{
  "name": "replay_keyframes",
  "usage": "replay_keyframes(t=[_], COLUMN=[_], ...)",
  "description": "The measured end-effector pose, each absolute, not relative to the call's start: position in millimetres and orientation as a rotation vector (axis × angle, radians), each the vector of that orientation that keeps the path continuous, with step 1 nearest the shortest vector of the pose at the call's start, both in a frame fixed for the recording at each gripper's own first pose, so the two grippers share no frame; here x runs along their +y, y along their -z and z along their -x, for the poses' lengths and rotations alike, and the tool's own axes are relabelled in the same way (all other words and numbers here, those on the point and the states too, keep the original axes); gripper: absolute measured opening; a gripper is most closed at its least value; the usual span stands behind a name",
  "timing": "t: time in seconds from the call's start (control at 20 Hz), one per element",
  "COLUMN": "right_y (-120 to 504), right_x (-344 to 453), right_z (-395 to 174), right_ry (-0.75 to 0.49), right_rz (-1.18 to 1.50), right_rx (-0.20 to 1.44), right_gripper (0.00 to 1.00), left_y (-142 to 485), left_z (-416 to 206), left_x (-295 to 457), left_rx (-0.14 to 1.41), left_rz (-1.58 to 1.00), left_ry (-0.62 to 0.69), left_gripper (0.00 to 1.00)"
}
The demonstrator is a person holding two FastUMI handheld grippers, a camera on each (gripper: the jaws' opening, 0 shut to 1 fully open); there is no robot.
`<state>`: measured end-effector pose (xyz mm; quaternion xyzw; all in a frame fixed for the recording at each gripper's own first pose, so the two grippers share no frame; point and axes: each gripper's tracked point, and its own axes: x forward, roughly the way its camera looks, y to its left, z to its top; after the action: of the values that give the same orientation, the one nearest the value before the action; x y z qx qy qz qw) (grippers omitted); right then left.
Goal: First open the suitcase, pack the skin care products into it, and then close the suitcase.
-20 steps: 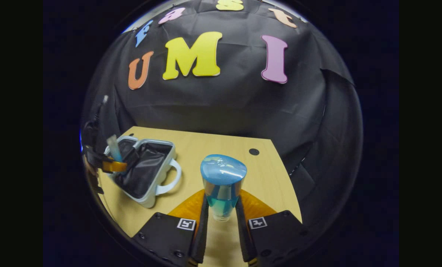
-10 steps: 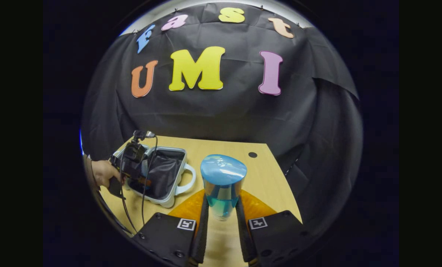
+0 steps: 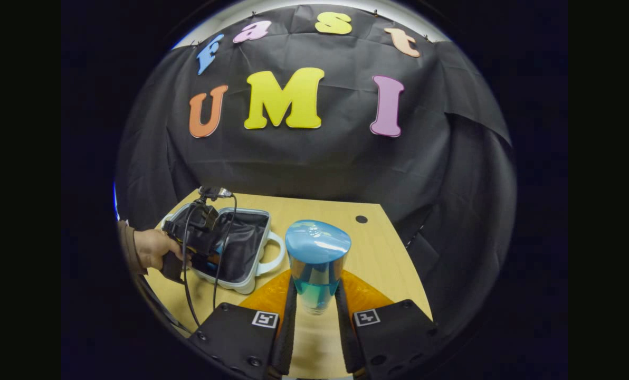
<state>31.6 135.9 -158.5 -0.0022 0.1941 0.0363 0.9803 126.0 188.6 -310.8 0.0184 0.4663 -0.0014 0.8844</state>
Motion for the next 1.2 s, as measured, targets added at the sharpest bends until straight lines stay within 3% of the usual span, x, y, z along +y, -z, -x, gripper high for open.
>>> replay_keyframes(t=[0.1, 0.35, 0.5, 0.9, 1.2], right_y=[156.1, 162.9, 173.2, 254.3, 310.9], right_x=[154.2, 211.4, 256.1, 362.6, 379.5], right_z=[-36.3, -53.7, -70.2, -124.7, -143.3], right_ry=[-0.108, -0.206, -0.272, -0.350, -0.259], right_rz=[0.010, 0.000, -0.012, -0.087, -0.102], right_rx=[0.387, 0.408, 0.431, 0.629, 0.782], right_gripper=[0.35, 0.35, 0.35, 0.35, 0.35], left_y=[295.2, 235.3, 201.8, 167.2, 150.4], left_z=[-122.8, -102.3, -80.2, -22.8, -2.5], left_x=[184.8, 183.6, 198.7, 295.7, 343.6], left_rx=[0.908, 0.691, 0.536, 0.323, 0.249], left_rz=[-0.023, -0.044, -0.081, -0.172, -0.247], left_ry=[0.020, 0.093, 0.126, 0.047, -0.014], left_gripper=[0.67, 0.77, 0.89, 0.89, 0.89])
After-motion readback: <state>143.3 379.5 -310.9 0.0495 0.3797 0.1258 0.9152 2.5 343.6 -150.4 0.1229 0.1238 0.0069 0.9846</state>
